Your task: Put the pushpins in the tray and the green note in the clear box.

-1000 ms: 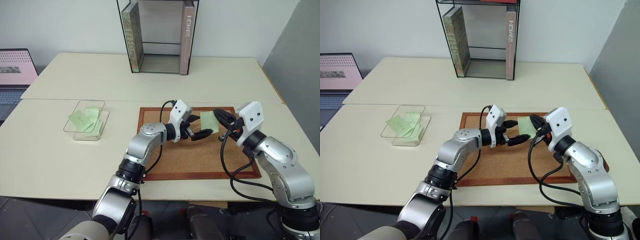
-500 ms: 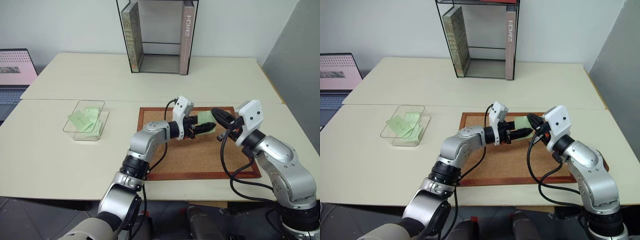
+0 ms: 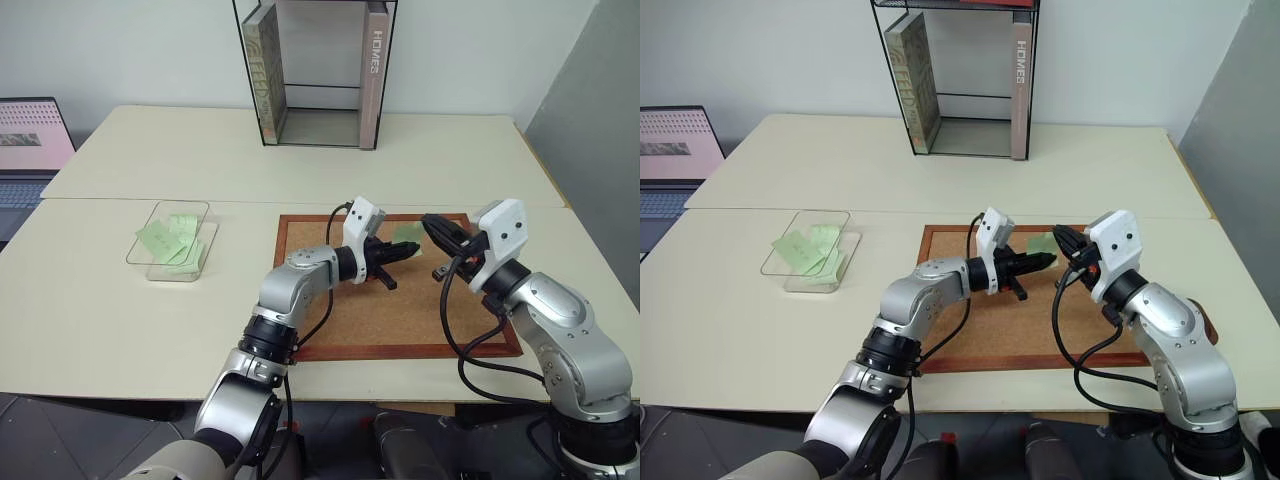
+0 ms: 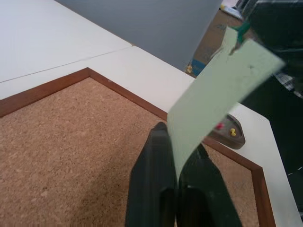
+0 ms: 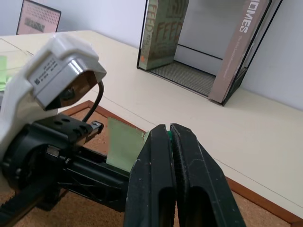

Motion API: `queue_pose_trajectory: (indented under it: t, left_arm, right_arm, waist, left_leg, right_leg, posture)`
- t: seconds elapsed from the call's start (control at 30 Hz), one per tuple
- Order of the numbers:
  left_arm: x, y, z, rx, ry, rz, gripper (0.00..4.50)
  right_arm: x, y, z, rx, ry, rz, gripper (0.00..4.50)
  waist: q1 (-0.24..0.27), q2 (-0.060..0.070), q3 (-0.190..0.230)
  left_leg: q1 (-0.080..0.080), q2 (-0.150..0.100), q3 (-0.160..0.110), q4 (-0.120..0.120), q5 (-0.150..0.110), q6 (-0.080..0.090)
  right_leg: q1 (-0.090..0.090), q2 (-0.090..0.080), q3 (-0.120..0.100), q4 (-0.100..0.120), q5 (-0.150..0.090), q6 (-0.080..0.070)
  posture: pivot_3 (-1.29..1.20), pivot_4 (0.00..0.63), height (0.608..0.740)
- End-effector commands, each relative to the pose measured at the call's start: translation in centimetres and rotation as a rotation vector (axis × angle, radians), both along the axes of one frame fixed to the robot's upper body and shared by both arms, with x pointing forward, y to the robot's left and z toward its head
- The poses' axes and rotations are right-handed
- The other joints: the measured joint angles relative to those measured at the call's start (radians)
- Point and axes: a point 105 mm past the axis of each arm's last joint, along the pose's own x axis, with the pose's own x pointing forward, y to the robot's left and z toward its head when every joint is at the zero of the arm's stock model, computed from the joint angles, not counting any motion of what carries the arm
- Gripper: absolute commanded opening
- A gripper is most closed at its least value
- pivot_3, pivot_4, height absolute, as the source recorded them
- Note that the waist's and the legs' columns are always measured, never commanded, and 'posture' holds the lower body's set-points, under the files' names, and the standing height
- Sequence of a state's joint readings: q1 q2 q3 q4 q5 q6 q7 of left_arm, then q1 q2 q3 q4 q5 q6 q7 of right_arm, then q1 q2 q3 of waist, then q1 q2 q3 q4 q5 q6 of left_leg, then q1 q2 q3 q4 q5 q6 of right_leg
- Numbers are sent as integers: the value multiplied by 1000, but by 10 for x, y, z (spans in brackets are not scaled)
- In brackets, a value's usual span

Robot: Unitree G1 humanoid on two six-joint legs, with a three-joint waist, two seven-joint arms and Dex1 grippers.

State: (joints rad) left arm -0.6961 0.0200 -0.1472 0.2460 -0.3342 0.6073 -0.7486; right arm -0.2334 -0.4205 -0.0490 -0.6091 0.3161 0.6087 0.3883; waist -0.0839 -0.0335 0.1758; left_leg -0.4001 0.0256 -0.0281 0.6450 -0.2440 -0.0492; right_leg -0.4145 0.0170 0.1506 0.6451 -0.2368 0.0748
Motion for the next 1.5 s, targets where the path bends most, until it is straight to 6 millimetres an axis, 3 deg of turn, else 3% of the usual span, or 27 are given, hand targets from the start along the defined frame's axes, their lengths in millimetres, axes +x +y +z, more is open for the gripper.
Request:
queue_pose_trajectory:
  t: [0.03, 0.27, 0.4, 0.57, 0.8, 0.93, 1.2, 1.5]
  left_arm:
    - [-7, -3, 14, -46, -17, -9, 19]
    - [-10, -10, 9, -56, 41, 4, 19]
    - [-8, -16, 10, -36, -1, 13, 19]
    - [-17, -28, 14, 39, -158, -28, 19]
    - [-34, -45, 14, 53, -241, -100, 19]
    - [-36, -47, 13, 50, -253, -110, 19]
    - [-34, -46, 11, 56, -258, -84, 19]
    - [-31, -48, 11, 51, -255, -75, 0]
  right_arm:
    - [-13, -1, 18, 52, -63, -15, 0]
    - [-34, -19, 27, 169, -65, -107, 0]
    - [-50, -52, 25, 161, -48, -262, 0]
    - [-68, -127, -14, -39, 146, -555, 0]
    - [-69, -175, -63, -144, 363, -690, 0]
    - [-58, -187, -82, -152, 430, -700, 0]
    - [-43, -199, -97, -105, 478, -718, 0]
    - [-43, -196, -92, -31, 483, -707, 1839]
  waist:
    - [0, 0, 0]
    - [2, 0, 0]
    - [4, 0, 0]
    - [12, 0, 0]
    - [3, -1, 0]
    - [-4, 0, 0]
    - [-1, 0, 0]
    - [1, 0, 0]
  left_leg:
    - [0, 0, 0, 0, 0, 0]
    - [0, 0, -1, 0, 0, 0]
    - [0, 0, -1, 0, 0, 0]
    - [0, -1, 0, 0, 0, 0]
    - [2, -1, 2, 1, 0, 0]
    - [3, -1, 3, 1, 0, 0]
    - [1, -1, 3, 0, 0, 0]
    - [1, -1, 2, 0, 0, 0]
  right_leg:
    - [0, 0, 0, 0, 0, 0]
    - [0, 0, -1, 0, 0, 0]
    - [0, 0, -1, 0, 0, 0]
    - [1, -1, 0, -1, -2, -2]
    - [1, -1, 2, -1, -4, -5]
    - [1, -1, 3, 0, -4, -5]
    - [1, -1, 3, -1, -4, -5]
    - [1, -1, 3, -1, -3, -5]
  posture:
    - [0, 150, 740]
    - [0, 150, 740]
    - [0, 150, 740]
    - [0, 150, 740]
    - [0, 150, 740]
    - [0, 150, 740]
    - [0, 150, 740]
    - [0, 150, 740]
